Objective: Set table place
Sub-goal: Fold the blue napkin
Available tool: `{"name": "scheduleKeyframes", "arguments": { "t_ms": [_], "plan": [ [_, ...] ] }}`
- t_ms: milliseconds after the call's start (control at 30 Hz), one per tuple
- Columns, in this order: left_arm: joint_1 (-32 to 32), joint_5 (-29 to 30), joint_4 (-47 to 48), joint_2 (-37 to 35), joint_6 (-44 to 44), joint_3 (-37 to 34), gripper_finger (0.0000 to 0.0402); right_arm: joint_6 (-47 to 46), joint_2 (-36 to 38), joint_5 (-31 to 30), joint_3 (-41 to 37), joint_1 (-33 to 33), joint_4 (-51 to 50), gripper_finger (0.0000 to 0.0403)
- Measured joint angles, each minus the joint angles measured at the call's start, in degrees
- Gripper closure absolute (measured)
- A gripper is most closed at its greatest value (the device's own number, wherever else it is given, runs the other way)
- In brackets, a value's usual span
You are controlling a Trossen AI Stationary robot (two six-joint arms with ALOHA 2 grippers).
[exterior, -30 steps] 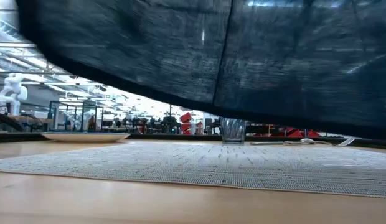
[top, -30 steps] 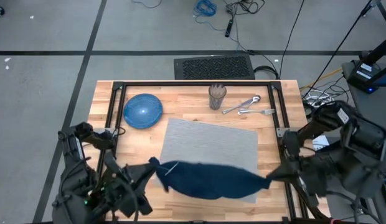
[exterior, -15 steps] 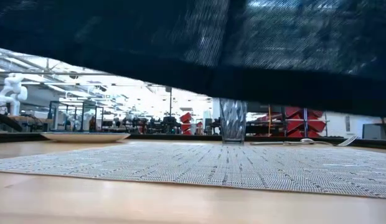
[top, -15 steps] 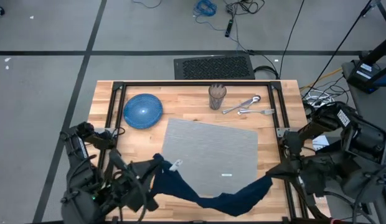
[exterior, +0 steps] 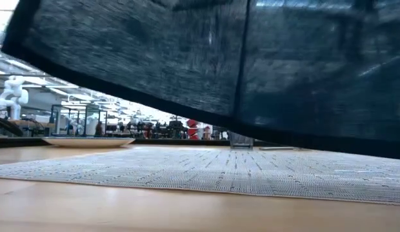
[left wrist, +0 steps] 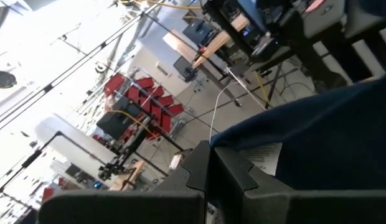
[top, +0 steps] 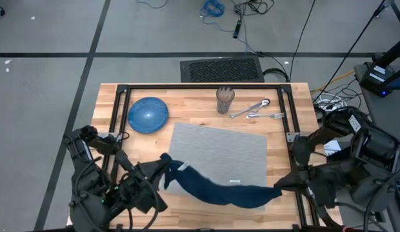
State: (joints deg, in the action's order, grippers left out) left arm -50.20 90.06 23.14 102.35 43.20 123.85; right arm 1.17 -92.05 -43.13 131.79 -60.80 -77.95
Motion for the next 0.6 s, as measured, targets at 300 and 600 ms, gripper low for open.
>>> {"name": "scheduleKeyframes", "arguments": {
  "t_ms": [300,600],
  "plan": [
    [6.64,-0.02,5.03,-3.88,-0.39,0.0,0.0402,4.79,-4.48,4.56,0.0,3.01,4.55,0.0403],
    [14.93,-0.04,20.01,-9.48,-8.4,0.0,0.0401,18.21,-6.86,18.14,-0.04,14.37,17.1,0.0403]
  ]
}}
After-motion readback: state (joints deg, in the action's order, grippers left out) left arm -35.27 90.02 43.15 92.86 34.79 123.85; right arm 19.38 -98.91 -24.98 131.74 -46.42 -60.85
